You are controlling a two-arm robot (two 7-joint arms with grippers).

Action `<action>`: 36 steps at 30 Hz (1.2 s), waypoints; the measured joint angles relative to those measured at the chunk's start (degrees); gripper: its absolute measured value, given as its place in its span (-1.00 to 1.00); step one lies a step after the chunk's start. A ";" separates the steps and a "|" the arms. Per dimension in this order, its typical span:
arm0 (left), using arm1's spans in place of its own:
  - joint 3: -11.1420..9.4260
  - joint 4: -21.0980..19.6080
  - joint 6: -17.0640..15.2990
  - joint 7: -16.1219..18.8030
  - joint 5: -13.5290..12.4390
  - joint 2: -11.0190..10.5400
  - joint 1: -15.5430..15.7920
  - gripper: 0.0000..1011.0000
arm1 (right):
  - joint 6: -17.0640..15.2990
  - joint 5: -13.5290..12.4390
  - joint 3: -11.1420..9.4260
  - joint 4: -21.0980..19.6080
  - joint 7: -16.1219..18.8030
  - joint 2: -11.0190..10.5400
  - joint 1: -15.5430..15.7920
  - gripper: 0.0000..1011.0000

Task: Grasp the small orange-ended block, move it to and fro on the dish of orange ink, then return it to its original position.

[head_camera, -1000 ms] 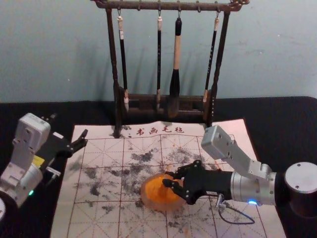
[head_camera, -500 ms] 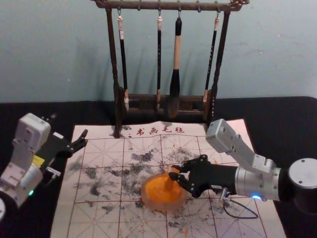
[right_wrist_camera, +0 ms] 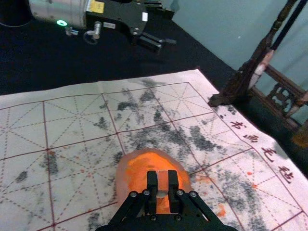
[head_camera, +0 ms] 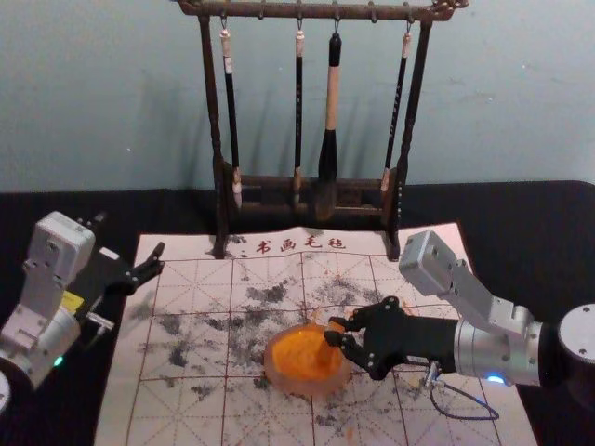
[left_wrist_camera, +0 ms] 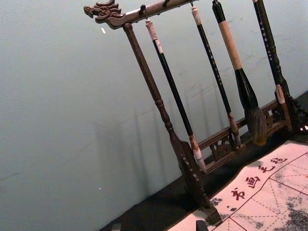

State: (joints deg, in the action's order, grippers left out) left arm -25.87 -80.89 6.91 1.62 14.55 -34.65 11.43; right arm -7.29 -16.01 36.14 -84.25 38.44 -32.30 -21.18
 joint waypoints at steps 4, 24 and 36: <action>0.00 -0.01 0.00 0.00 0.00 0.00 0.00 0.98 | 0.01 -0.01 0.28 -0.50 0.24 -0.18 0.25 -0.79; 0.00 -0.01 0.00 0.00 0.00 0.00 0.00 0.98 | 0.29 1.38 2.27 2.06 0.96 2.01 -2.17 -0.79; 0.00 0.00 0.00 0.00 0.00 0.00 0.00 0.98 | 0.37 2.16 2.33 4.59 0.42 3.43 -3.80 -0.79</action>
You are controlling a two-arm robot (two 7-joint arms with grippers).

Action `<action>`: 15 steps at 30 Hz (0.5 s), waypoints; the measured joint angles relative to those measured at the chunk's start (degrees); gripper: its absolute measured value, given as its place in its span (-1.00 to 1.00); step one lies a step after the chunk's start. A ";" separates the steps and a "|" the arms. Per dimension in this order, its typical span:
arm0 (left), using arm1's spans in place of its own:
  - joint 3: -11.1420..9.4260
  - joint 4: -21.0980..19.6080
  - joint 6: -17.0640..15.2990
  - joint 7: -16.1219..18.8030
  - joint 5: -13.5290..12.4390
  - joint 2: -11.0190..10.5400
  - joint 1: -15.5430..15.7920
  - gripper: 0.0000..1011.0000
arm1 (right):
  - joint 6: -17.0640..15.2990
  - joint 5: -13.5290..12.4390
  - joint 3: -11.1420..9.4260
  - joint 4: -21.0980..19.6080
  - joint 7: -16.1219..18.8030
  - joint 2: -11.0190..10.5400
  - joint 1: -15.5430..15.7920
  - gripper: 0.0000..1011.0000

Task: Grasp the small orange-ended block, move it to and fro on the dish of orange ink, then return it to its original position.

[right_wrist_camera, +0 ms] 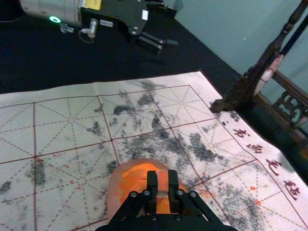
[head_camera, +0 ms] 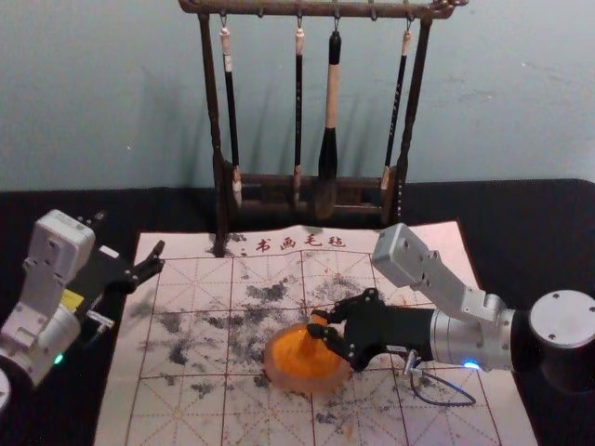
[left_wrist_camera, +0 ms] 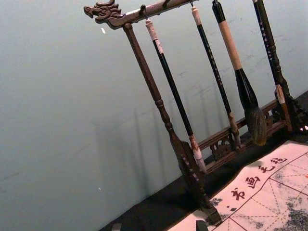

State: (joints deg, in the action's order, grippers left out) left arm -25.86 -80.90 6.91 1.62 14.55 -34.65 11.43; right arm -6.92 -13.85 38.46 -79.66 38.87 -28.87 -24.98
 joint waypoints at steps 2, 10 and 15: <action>0.00 0.00 0.00 0.00 0.00 0.00 0.00 0.98 | -0.05 0.09 -0.11 0.20 -0.13 0.06 -0.11 -0.79; 0.00 0.00 0.00 0.00 0.00 0.00 0.00 0.98 | -0.64 0.19 -1.02 0.04 -0.68 -0.47 0.05 -0.79; 0.00 0.00 0.00 0.00 0.00 0.00 0.00 0.98 | -0.88 0.11 -1.43 -1.14 -0.65 -1.33 0.76 -0.79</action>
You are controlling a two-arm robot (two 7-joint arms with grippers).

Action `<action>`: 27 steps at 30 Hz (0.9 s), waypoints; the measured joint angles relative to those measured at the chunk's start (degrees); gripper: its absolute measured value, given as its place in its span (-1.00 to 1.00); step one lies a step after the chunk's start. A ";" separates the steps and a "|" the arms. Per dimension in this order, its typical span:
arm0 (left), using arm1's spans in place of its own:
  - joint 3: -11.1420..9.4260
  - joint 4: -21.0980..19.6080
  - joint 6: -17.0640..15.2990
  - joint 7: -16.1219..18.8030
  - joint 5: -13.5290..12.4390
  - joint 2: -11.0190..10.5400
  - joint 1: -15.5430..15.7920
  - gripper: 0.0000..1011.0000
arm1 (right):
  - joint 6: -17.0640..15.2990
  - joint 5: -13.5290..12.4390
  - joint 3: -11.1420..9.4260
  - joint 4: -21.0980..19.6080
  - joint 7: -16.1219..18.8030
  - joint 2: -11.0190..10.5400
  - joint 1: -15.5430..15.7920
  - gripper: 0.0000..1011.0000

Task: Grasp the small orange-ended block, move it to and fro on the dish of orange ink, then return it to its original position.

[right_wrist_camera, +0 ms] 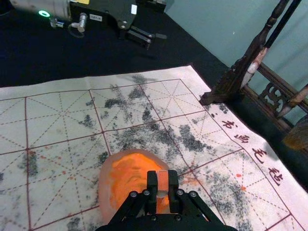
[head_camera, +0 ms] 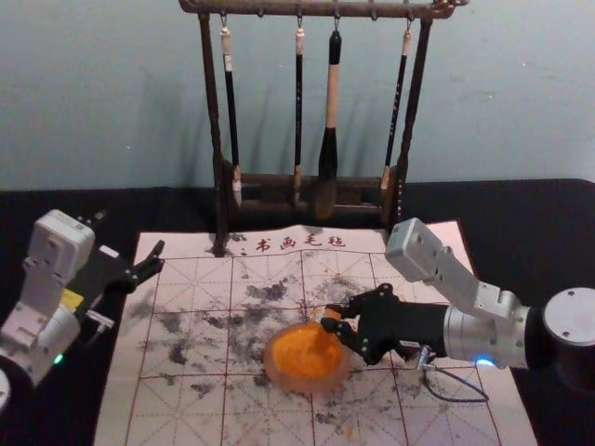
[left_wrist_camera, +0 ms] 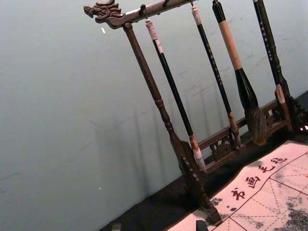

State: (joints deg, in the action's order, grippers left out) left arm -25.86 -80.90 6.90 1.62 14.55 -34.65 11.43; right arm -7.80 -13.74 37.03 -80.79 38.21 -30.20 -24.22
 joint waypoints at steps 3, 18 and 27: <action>0.00 0.00 0.00 0.00 0.00 0.00 0.00 0.98 | -0.03 -0.22 -0.15 -1.07 0.31 -0.77 0.60 -0.79; 0.00 0.00 0.00 0.00 0.00 0.00 0.00 0.98 | 0.18 -1.10 0.34 -4.45 1.82 -2.73 2.39 -0.79; 0.00 0.00 0.00 0.00 0.00 0.00 0.00 0.98 | -0.17 -0.40 1.28 -3.70 1.37 -1.44 1.52 -0.79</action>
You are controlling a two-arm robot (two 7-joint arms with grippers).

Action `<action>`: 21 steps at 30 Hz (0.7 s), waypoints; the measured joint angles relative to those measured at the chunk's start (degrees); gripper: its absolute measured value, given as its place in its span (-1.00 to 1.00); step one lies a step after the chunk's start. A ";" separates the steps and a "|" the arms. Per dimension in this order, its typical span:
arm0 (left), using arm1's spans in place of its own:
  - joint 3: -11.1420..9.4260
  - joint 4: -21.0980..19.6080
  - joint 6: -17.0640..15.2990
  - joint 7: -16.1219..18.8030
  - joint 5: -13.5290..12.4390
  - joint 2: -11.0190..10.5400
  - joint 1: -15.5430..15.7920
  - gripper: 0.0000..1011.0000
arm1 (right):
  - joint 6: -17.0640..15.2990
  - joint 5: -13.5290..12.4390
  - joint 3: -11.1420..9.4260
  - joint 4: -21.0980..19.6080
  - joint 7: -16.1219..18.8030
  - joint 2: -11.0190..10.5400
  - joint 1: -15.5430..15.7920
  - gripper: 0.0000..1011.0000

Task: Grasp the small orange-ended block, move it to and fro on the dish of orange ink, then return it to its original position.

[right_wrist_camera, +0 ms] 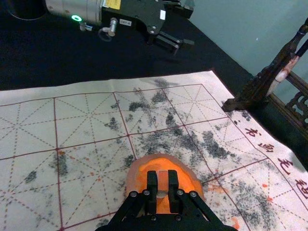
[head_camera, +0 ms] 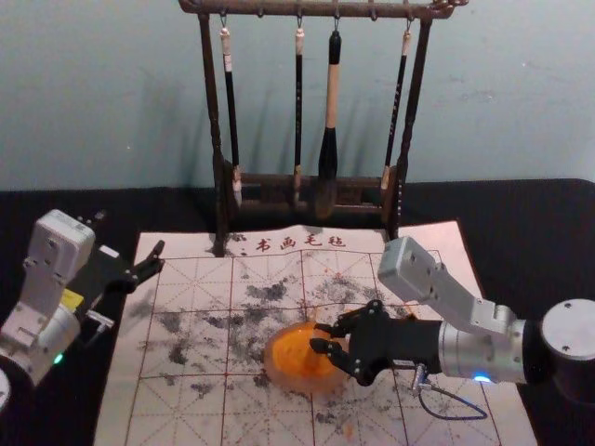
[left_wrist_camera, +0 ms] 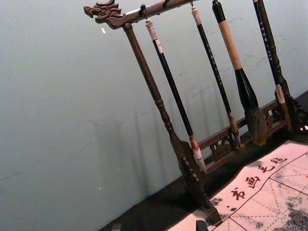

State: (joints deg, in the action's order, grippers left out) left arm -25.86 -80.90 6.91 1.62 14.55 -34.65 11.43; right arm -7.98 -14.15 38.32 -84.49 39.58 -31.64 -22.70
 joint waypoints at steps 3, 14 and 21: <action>0.00 0.00 0.00 0.00 0.00 0.00 0.00 0.98 | -0.43 0.41 0.26 0.51 -0.45 0.58 -0.44 -0.79; 0.00 0.00 0.00 0.00 0.00 0.00 0.00 0.98 | -1.31 1.49 0.45 3.42 -1.55 2.69 -2.37 -0.79; 0.00 0.00 0.00 0.00 0.00 0.00 0.00 0.98 | -1.63 1.81 0.11 4.04 -1.73 2.86 -2.73 -0.79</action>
State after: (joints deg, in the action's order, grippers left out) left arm -25.86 -80.90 6.91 1.62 14.55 -34.65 11.43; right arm -9.61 -12.33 38.42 -80.45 37.85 -28.78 -25.43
